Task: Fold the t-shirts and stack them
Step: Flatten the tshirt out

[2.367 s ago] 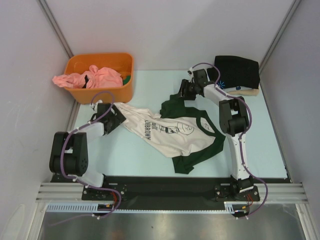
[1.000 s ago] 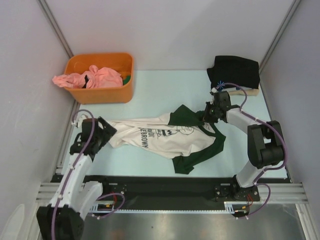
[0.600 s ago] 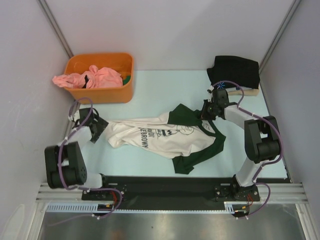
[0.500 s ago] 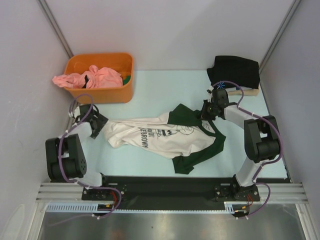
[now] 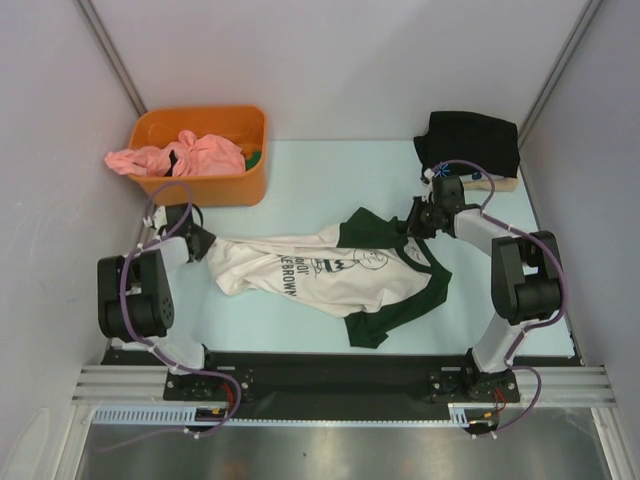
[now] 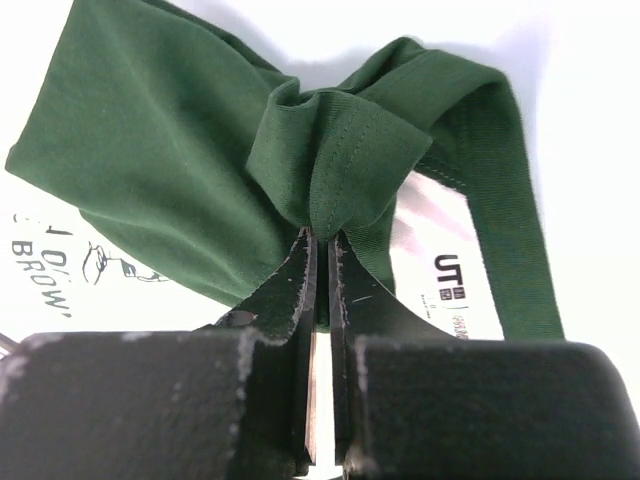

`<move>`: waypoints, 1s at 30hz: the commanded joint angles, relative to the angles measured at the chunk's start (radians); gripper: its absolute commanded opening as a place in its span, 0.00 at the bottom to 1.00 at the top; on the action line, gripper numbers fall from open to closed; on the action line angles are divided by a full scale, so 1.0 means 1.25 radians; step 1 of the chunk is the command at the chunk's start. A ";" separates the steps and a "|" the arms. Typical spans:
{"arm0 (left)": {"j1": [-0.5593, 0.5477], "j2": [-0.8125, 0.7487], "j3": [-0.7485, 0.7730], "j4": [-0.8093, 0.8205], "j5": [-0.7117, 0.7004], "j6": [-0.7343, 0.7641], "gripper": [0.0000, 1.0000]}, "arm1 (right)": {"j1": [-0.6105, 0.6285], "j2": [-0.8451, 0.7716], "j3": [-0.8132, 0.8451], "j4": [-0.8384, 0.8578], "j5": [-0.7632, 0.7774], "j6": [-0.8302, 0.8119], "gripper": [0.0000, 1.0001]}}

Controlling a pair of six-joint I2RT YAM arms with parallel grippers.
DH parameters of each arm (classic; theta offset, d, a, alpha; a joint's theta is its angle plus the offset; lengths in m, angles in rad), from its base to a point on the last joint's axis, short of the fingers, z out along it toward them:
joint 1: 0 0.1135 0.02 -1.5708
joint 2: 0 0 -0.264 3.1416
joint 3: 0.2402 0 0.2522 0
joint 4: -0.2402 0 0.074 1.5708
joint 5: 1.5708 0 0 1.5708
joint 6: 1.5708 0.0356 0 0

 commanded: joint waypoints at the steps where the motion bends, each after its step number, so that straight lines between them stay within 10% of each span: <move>1: -0.011 0.023 0.014 0.027 0.022 -0.005 0.33 | -0.017 -0.012 0.029 0.018 -0.012 -0.010 0.00; 5: -0.019 0.021 0.022 0.021 0.031 -0.001 0.00 | -0.030 -0.037 0.024 0.011 -0.013 -0.007 0.00; 19: -0.026 -0.454 0.101 -0.127 0.082 0.058 0.00 | -0.036 -0.384 0.132 -0.172 0.037 -0.044 0.00; 30: -0.027 -0.729 0.466 -0.226 0.228 0.191 0.00 | -0.015 -0.858 0.245 -0.113 -0.006 -0.192 0.00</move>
